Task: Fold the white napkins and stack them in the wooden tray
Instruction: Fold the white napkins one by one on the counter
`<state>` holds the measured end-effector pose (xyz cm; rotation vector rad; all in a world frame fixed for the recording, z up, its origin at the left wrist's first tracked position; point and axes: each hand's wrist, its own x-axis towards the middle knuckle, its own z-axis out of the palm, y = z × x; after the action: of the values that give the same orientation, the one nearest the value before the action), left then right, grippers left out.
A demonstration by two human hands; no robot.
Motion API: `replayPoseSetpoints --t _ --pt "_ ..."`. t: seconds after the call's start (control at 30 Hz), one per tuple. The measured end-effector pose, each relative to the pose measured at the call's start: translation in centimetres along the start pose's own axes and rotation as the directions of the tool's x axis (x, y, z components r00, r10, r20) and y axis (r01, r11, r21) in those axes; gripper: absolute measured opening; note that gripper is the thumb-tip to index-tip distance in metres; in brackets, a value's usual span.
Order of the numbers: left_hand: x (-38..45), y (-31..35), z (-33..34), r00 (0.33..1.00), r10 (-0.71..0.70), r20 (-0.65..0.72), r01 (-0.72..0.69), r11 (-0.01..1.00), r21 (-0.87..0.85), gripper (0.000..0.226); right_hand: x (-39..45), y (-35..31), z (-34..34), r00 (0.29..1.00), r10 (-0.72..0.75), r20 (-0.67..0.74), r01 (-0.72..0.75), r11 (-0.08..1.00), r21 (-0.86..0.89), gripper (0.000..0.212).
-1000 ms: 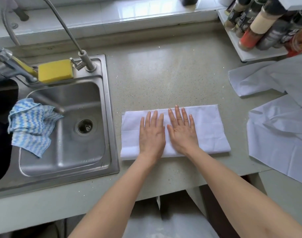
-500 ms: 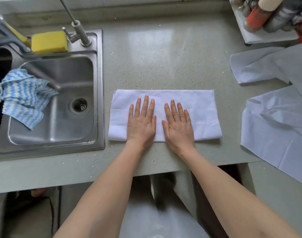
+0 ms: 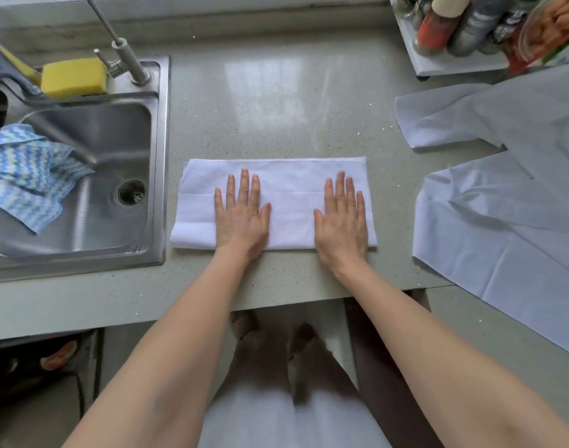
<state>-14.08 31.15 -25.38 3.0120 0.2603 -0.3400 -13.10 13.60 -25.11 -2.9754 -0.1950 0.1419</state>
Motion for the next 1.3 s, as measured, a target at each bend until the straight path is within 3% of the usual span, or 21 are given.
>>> replayPoseSetpoints --t 0.1,0.23,0.43,0.6,0.73,0.87,1.0,1.07,1.13,1.2,1.3 --pt "0.1 -0.4 0.4 1.000 0.003 -0.026 -0.004 1.000 -0.021 0.060 0.6 -3.9 0.8 0.997 -0.060 0.049 0.053 0.989 0.141 0.059" --pt "-0.4 -2.3 1.0 0.996 0.068 -0.053 -0.070 0.997 -0.039 0.060 -0.1 -4.4 2.4 0.994 -0.075 0.077 0.074 0.997 0.008 0.059" --pt "-2.3 -8.2 0.7 0.999 -0.026 -0.042 0.024 0.999 -0.031 0.063 0.0 -4.4 2.2 0.994 -0.083 0.071 0.084 0.996 -0.005 0.059" --pt "-2.4 -10.3 -1.0 0.999 0.020 0.049 -0.024 0.997 0.080 0.070 0.1 -4.5 1.7 0.991 -0.068 0.115 0.071 0.997 -0.021 0.058" --pt "-0.4 -10.7 -3.7 0.966 0.259 0.004 -0.256 0.953 0.161 0.071 0.0 -4.1 1.3 0.985 -0.083 0.148 0.086 0.996 -0.019 0.059" --pt "2.9 -9.8 -5.4 0.825 0.549 0.137 -0.562 0.823 0.086 0.083 -0.1 -4.4 0.2 0.975 -0.076 0.211 0.088 0.995 -0.047 0.060" --pt "5.4 -7.1 -5.2 0.743 0.602 0.291 -0.637 0.770 0.034 0.099 -2.5 -5.6 -1.1 0.978 0.048 0.205 -0.033 0.997 -0.075 0.066" --pt "6.3 -6.0 -5.1 0.756 0.605 0.251 -0.627 0.779 0.012 0.090 -4.0 -6.4 -1.5 0.965 0.143 0.222 -0.133 0.989 -0.059 0.065" --pt "7.2 -5.0 -5.3 0.798 0.594 0.106 -0.595 0.803 -0.025 0.064 -4.7 -7.0 -2.3 0.943 0.216 0.253 -0.217 0.976 -0.022 0.063" --pt "8.1 -4.0 -5.9 0.850 0.526 0.039 -0.524 0.850 -0.041 0.045 -4.6 -7.1 -3.1 0.940 0.201 0.277 -0.202 0.979 -0.026 0.062" --pt "9.2 -2.9 -6.8 0.926 0.373 0.052 -0.369 0.926 -0.075 0.030 -3.7 -6.9 -4.1 0.920 0.129 0.371 -0.111 0.991 -0.069 0.072"
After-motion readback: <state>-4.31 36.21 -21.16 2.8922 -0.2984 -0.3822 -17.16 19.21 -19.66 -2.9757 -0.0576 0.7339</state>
